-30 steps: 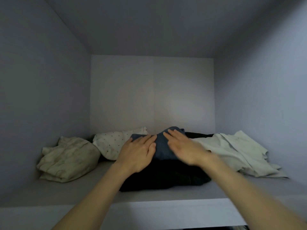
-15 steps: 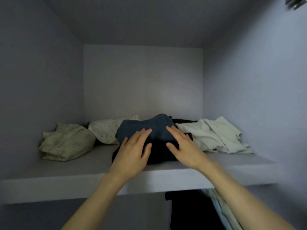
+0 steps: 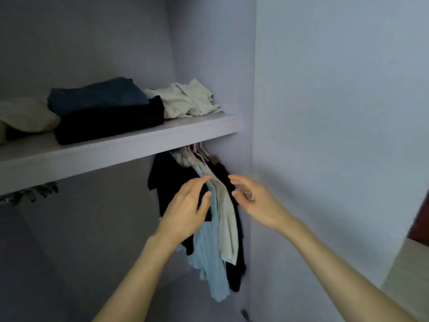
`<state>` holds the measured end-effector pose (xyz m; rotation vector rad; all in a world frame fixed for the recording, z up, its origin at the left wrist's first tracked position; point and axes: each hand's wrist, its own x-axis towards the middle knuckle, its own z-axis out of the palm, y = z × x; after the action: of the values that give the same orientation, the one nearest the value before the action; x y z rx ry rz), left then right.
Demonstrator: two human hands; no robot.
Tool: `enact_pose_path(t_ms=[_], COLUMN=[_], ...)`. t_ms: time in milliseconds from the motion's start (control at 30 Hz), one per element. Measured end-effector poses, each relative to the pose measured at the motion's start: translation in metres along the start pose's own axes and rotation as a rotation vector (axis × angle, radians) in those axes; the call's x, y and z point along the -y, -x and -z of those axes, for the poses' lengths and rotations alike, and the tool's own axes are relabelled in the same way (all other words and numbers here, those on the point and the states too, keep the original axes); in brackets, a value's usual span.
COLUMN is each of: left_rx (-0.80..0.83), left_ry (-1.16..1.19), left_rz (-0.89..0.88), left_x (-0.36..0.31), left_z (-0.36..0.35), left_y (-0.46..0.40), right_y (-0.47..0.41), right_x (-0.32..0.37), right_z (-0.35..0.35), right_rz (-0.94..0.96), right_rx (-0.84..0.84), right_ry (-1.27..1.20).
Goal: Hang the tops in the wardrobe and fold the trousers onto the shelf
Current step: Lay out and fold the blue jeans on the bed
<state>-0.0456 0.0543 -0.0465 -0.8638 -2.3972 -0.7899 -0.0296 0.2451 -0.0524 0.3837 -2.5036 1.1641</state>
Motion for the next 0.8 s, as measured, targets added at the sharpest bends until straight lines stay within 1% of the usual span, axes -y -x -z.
enact_pose_path(t_ms=[100,200,267,333,400,500,600,633,667,800], left_rx=[0.12,0.213,0.313,0.407,0.527,0.657,0.752,0.811,0.829,0.94], left_ry=[0.103,0.202,0.253,0.279,0.296,0.345,0.393,0.407,0.418,0.447], left_rz=[-0.061,-0.121,-0.203,-0.245,-0.266,-0.266,-0.223,-0.203,-0.199,-0.219], left_x=[-0.049,-0.095,-0.139,-0.167,-0.208,-0.273,-0.324,-0.344,-0.346,-0.391], left_z=[-0.045,-0.093,-0.137,-0.172,-0.218,-0.282,-0.337,-0.36,-0.366,-0.439], left_y=[0.012,0.031,0.052,0.078,0.105,0.124,0.128,0.13,0.129,0.119], right_y=[0.069,0.131,0.187,0.233,0.297,0.388,0.447,0.47,0.472,0.506], right_x=[-0.03,-0.054,-0.076,-0.094,-0.121,-0.163,-0.192,-0.203,-0.206,-0.249], right_z=[0.036,0.064,0.089,0.106,0.134,0.183,0.222,0.237,0.241,0.292], right_rz=[-0.162,-0.268,-0.364,-0.433,-0.558,-0.725,-0.867,-0.919,-0.931,-1.03], right_rx=[-0.02,-0.014,-0.023,-0.012,-0.033,-0.104,-0.124,-0.135,-0.131,-0.112], right_ry=[0.018,0.031,0.004,-0.003,0.024,0.113,0.145,0.156,0.16,0.18])
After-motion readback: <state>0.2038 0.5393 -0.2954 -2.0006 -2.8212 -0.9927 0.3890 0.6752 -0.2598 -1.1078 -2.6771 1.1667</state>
